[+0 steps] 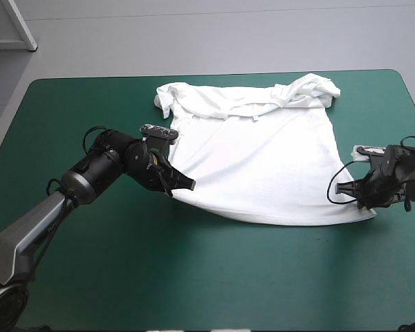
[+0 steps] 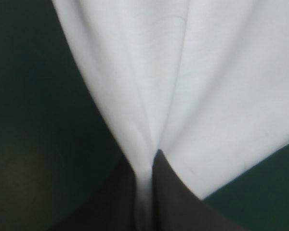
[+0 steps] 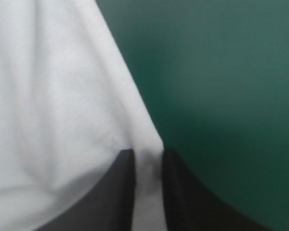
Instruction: Fold the cloth
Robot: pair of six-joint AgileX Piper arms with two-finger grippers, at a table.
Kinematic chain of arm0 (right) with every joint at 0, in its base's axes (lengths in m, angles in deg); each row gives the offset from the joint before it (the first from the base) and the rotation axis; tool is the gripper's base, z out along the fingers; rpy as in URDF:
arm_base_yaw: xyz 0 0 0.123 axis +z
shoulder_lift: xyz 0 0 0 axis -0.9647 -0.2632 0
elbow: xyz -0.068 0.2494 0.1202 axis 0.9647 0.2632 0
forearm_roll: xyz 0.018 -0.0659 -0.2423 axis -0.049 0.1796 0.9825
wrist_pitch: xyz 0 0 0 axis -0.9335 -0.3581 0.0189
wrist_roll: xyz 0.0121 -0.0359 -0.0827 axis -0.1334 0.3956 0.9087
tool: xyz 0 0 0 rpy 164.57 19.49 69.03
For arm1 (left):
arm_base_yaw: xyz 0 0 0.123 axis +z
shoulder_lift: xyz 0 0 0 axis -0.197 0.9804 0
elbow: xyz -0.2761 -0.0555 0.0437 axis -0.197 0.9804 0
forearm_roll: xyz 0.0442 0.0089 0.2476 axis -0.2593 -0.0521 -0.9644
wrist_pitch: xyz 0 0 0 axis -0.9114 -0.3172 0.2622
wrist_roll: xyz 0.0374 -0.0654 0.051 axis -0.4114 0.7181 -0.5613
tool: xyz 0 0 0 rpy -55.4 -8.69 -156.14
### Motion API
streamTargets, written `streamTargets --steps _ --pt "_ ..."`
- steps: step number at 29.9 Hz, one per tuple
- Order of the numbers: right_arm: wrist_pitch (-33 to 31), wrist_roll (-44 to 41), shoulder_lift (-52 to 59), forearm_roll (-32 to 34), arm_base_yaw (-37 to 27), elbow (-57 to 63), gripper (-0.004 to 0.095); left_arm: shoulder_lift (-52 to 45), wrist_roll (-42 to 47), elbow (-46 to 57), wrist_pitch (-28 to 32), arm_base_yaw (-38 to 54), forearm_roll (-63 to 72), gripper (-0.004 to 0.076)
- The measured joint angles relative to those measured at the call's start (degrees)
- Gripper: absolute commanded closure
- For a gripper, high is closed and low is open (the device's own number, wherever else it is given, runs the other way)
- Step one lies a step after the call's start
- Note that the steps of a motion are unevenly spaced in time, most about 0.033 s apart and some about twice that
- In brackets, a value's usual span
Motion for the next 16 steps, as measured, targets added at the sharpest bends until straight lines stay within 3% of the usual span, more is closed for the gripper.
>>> streamTargets --steps 9,12,14,16 --pt "3.8 2.51 3.7 -3.6 -0.09 3.04 0.0926 0.0 0.42 0.0 -0.29 0.0 -0.18 0.0734" --pt "1.29 2.51 6.42 -5.73 0.43 4.29 0.0915 -0.05 0.42 0.0 -0.43 0.0 -0.23 0.0734" --pt "-0.85 2.51 8.89 -6.23 0.61 4.5 0.0823 -0.02 0.42 0.0 -0.49 0.0 -0.35 0.0734" --pt "-1.6 2.39 12.02 -6.58 0.61 4.31 0.0576 -0.02 0.42 0.0 -0.49 0.0 -0.4 0.0734"
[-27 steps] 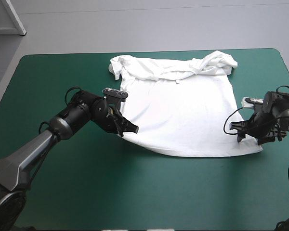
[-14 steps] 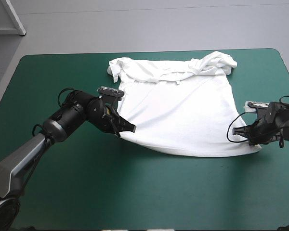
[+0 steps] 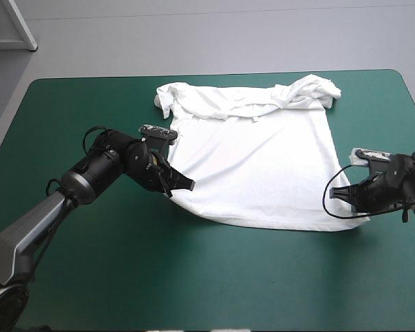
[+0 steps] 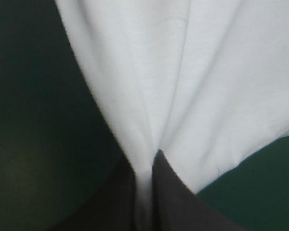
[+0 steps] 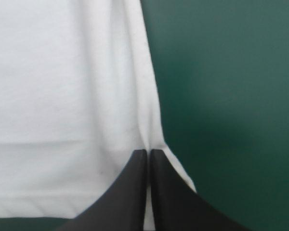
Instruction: Fold the cloth
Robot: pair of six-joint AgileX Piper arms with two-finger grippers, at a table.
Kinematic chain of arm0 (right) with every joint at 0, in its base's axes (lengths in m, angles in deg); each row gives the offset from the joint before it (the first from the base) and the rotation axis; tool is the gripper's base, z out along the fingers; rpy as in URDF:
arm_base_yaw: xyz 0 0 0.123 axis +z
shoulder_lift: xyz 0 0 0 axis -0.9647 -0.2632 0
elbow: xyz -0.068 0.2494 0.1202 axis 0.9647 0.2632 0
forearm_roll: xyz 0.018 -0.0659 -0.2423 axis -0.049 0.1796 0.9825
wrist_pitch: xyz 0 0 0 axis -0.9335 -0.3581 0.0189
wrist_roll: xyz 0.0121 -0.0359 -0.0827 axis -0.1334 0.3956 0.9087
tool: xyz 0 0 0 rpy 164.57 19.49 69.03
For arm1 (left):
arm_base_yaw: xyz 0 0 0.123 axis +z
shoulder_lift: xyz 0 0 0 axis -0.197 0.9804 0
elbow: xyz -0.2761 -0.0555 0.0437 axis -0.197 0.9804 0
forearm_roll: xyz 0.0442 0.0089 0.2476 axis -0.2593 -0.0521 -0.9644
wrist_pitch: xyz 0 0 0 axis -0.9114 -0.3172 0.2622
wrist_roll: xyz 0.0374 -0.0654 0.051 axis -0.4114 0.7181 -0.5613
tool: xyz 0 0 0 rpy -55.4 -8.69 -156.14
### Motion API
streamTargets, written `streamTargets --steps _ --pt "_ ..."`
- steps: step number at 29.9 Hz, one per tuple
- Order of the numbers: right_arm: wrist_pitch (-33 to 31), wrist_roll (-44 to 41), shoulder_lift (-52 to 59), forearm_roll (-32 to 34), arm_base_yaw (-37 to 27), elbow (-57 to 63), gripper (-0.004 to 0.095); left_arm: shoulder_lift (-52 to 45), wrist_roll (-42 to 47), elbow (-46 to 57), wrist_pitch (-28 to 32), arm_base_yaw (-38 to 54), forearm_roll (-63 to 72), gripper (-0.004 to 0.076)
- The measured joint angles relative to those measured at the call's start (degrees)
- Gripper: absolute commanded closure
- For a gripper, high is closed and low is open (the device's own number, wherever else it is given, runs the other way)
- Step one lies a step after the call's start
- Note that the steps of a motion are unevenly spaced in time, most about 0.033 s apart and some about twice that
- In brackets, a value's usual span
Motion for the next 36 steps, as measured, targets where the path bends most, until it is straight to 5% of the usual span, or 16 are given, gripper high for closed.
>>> streamTargets --steps 3,5,23,30,36 --pt "-0.99 -0.8 3.25 -0.74 0.0 -0.7 0.0092 -0.04 -0.05 0.0 0.0 0.0 0.0 0.0734" --pt "-1.58 -1.18 4.51 -0.66 0.0 -0.91 -0.0036 -0.04 -0.32 0.0 0.0 0.0 0.0 0.0734" --pt "2.85 -7.65 -2.86 5.33 0.0 1.33 0.0067 -0.07 -1.15 0.0 -0.58 0.0 0.0 0.0734" --pt "2.46 -7.3 -6.37 5.52 0.0 0.68 0.0263 -0.11 -1.15 0.0 -0.21 0.0 0.0 0.0734" --pt "3.52 -4.17 -6.63 1.32 -0.17 0.9 0.0635 -0.11 -1.15 0.0 0.45 0.0 0.0 0.0734"
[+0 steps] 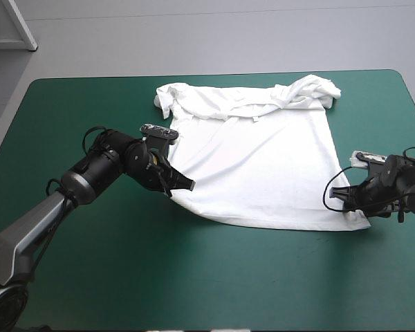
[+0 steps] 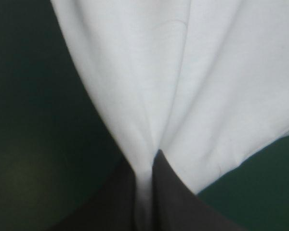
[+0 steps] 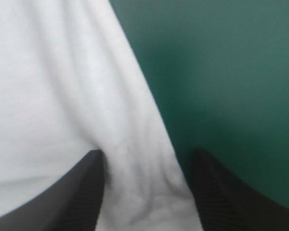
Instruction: Fold the cloth
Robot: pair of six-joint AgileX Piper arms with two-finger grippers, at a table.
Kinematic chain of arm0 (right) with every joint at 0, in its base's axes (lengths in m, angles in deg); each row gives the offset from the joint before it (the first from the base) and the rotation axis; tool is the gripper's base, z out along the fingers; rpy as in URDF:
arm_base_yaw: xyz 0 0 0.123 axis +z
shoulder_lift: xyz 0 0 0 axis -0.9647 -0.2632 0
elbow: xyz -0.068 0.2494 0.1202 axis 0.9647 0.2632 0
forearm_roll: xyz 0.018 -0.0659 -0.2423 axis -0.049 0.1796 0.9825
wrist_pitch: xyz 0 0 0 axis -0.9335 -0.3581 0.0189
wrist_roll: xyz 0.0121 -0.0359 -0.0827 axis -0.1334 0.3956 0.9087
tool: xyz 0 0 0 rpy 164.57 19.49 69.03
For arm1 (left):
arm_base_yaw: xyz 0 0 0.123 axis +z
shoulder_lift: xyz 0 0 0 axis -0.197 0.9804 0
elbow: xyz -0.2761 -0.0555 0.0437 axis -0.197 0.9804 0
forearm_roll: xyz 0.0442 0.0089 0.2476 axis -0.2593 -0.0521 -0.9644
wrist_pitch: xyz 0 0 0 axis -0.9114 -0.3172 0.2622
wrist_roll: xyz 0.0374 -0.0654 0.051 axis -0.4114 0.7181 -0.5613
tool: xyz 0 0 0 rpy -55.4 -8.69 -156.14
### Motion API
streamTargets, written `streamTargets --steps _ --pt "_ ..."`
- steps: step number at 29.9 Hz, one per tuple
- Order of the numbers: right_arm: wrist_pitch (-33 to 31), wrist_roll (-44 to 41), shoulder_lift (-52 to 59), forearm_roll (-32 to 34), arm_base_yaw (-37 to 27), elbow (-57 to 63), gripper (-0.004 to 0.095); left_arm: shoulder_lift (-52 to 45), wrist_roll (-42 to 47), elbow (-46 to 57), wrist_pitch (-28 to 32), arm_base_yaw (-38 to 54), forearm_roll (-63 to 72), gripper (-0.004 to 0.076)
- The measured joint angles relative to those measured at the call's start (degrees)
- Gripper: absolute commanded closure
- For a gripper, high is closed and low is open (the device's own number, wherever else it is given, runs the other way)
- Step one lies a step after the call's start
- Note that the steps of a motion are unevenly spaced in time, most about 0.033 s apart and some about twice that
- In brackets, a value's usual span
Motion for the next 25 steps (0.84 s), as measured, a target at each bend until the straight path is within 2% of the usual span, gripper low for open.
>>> streamTargets --steps 5,12,15,19,25 --pt "2.92 2.24 0.43 -3.59 0.0 2.0 0.0923 0.0 -0.13 0.0 0.06 0.0 0.0 0.0734" --pt "4.52 3.94 3.22 -6.56 -0.07 3.62 0.0924 -0.35 -0.14 0.0 0.06 0.0 -0.08 0.0734" --pt "0.5 5.05 7.09 -7.15 0.07 3.33 0.0924 -1.35 -0.18 -1.26 -0.78 0.0 -0.83 0.0734" --pt "-3.23 5.62 15.75 -7.09 0.07 -3.84 0.0924 -2.64 -0.07 -8.89 -4.74 0.0 -4.61 0.0734" --pt "-9.4 4.83 22.31 -6.66 0.07 -22.75 0.0924 -3.31 -0.38 -27.8 -13.27 0.0 -12.77 0.0734"
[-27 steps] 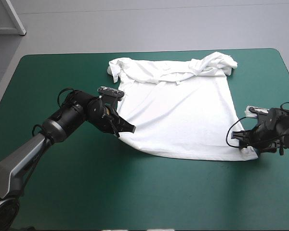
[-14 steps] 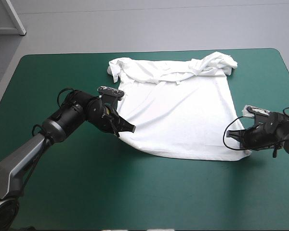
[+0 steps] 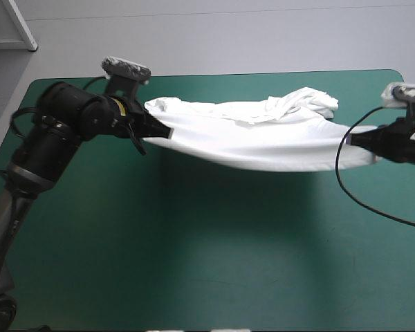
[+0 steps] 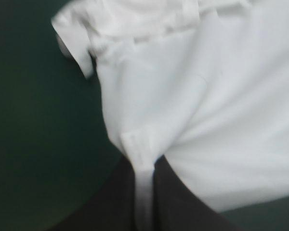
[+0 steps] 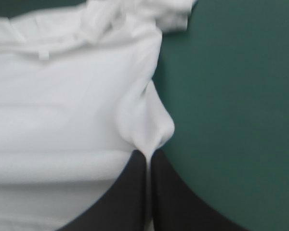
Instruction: Fold the cloth
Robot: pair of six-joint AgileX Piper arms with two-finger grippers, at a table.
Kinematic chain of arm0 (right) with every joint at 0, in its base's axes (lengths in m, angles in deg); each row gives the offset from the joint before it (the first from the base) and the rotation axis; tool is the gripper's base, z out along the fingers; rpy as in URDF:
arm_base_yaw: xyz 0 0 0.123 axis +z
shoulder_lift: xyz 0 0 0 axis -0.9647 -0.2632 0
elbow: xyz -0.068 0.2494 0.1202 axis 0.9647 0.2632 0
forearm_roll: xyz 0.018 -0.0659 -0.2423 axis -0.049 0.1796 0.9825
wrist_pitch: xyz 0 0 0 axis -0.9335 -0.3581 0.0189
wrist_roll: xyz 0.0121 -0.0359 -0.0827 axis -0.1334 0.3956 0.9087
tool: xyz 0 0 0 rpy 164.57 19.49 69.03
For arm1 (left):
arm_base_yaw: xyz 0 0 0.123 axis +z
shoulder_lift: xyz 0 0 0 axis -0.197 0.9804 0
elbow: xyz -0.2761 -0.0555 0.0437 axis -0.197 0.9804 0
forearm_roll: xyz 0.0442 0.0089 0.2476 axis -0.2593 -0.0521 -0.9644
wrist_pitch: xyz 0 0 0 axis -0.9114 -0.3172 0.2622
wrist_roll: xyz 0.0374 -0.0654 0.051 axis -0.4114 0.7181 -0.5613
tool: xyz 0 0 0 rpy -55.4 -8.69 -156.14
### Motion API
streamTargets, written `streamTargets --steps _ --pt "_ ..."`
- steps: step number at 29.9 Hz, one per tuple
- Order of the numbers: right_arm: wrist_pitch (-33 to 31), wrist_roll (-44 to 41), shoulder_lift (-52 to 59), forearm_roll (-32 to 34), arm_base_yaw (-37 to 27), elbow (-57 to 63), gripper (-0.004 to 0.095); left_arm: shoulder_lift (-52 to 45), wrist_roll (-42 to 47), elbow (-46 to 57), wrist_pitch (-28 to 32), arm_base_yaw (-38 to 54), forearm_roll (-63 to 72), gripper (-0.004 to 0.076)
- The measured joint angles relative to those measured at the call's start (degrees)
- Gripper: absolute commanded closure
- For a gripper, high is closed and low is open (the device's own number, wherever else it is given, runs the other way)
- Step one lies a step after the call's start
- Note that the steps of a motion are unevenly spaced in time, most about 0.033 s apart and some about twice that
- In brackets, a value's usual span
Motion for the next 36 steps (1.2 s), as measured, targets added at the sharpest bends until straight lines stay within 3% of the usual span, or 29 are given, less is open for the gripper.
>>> streamTargets --steps 10,17,27,36 --pt "-3.97 -3.43 0.26 1.75 0.0 -31.41 0.0924 -0.23 -4.98 -29.13 -2.05 0.0 -5.35 0.0734" --pt "-4.95 -3.56 0.65 4.24 0.04 -45.92 0.0924 -1.59 -8.47 -42.92 -2.05 -0.05 -5.53 0.0734" --pt "-8.38 -3.58 1.35 4.15 0.15 -62.74 0.0924 -8.41 -9.94 -47.0 -2.05 -0.35 -5.27 0.0734" --pt "-5.83 -4.0 -1.44 -2.09 0.15 -64.59 0.0924 -6.49 -12.65 -47.53 -2.05 -0.35 -9.68 0.0734"
